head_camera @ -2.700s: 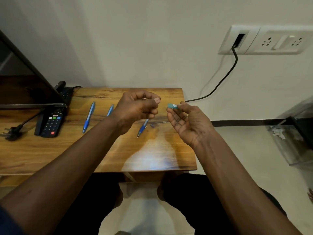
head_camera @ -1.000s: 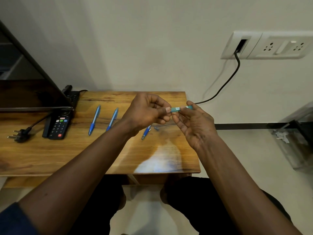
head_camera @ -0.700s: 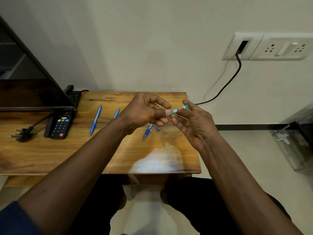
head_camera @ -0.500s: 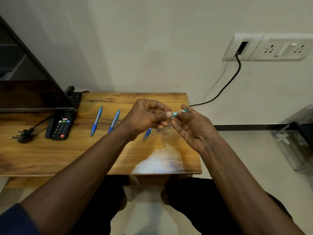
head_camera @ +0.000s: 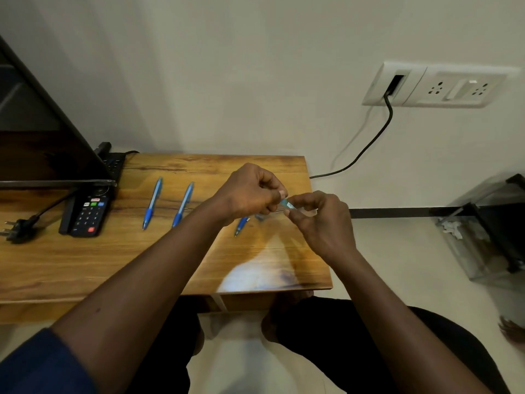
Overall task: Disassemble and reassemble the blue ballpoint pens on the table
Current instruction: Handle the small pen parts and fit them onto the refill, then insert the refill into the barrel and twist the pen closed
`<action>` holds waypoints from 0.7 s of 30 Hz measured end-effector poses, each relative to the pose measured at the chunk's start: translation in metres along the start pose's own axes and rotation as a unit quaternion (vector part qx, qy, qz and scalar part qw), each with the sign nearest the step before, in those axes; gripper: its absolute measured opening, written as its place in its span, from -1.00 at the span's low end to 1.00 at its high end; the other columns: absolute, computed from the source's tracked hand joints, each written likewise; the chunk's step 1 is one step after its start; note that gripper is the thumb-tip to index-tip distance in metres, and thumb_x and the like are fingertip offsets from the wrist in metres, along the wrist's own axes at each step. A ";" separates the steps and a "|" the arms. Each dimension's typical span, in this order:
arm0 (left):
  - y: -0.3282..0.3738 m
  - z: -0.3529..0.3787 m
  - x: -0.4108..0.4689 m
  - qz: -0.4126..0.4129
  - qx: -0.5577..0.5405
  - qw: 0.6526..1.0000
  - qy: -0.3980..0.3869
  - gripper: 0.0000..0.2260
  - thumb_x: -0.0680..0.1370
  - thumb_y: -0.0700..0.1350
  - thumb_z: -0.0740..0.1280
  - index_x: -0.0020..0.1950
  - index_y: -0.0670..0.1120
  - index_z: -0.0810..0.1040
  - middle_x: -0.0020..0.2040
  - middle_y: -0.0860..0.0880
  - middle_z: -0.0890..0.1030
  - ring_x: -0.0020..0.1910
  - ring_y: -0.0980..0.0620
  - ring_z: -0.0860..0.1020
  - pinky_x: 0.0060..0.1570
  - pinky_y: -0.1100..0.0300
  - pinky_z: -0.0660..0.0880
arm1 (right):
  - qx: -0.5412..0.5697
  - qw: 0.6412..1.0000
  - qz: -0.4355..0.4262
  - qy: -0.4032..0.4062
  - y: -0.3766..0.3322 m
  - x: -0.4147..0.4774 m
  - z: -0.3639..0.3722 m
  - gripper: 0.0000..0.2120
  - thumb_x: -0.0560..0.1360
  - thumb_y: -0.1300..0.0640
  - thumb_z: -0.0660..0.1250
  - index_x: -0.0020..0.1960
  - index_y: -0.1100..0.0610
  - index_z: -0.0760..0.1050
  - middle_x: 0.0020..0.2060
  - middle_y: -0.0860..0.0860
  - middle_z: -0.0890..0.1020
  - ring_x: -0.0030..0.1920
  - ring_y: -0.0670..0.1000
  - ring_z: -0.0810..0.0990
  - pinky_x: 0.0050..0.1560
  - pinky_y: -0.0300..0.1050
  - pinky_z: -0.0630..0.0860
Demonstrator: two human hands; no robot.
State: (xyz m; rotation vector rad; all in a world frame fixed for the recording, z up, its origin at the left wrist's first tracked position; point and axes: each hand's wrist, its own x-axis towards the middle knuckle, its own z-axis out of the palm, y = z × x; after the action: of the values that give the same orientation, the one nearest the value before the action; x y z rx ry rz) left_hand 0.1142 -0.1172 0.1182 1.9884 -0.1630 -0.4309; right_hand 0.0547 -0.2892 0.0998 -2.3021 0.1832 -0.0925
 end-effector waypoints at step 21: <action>-0.029 -0.037 -0.009 -0.071 0.285 0.956 0.019 -0.68 0.58 0.02 0.48 0.31 -0.03 0.62 0.19 -0.05 0.67 0.15 -0.02 0.59 0.10 0.08 0.53 | -0.129 0.987 0.089 0.034 0.028 -0.001 0.040 -0.64 0.49 -0.09 0.50 0.18 0.11 0.62 0.05 0.04 0.66 0.00 -0.01 0.56 -0.07 -0.18 0.39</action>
State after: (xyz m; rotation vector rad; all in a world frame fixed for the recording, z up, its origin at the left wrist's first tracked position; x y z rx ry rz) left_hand 0.1173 -0.0701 0.1092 2.5860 -0.1285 -0.4750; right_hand 0.0563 -0.2780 0.0522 -2.5283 0.4590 -0.0598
